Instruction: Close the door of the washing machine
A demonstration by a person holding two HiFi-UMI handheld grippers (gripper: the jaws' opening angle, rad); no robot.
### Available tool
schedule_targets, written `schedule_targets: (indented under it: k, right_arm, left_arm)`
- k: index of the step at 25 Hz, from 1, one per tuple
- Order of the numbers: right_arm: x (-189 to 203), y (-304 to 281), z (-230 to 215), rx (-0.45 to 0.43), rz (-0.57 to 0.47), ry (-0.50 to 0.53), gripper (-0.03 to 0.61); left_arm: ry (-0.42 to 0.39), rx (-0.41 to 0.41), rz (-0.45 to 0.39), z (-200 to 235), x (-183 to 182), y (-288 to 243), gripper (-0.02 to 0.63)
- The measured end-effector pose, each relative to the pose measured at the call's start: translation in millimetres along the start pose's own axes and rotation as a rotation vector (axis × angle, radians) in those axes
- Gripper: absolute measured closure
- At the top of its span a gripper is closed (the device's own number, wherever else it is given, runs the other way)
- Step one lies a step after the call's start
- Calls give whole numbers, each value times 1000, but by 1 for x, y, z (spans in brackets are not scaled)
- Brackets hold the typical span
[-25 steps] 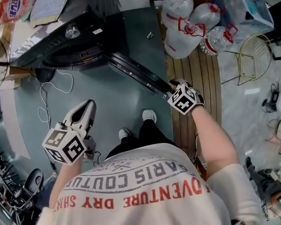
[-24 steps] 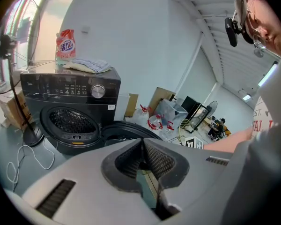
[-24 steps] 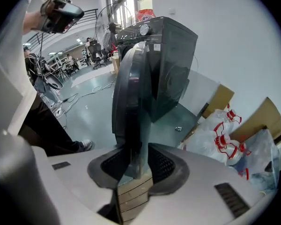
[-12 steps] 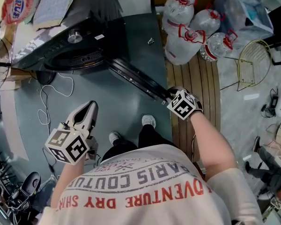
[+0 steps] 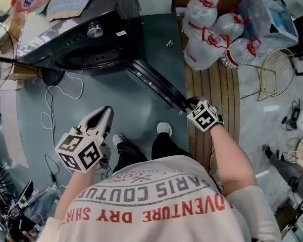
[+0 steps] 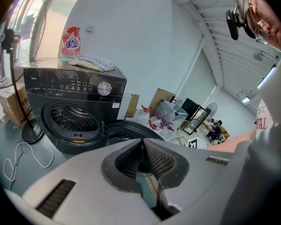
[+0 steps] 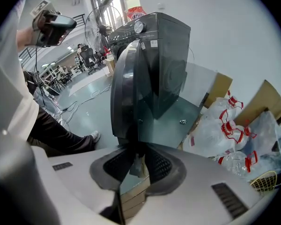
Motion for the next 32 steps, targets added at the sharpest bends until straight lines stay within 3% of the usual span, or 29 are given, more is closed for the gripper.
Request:
schedule_targets:
  k: [14, 32]
  right_arm:
    - [-10, -13, 75, 80, 52, -181, 494]
    - [-46, -38, 192, 62, 13, -407, 479]
  left_arm:
    - [12, 47, 33, 72, 31, 63, 575]
    - [8, 55, 17, 155, 60, 132, 575]
Point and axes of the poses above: the fingertips, and each gripper's own axes: y backward along the fingers, z to its left, x out of its underside, the point moved 6 cm from there along y, backward along the fingers, and after that the axes turned 4 degrees about x, right-handed, at the moved point
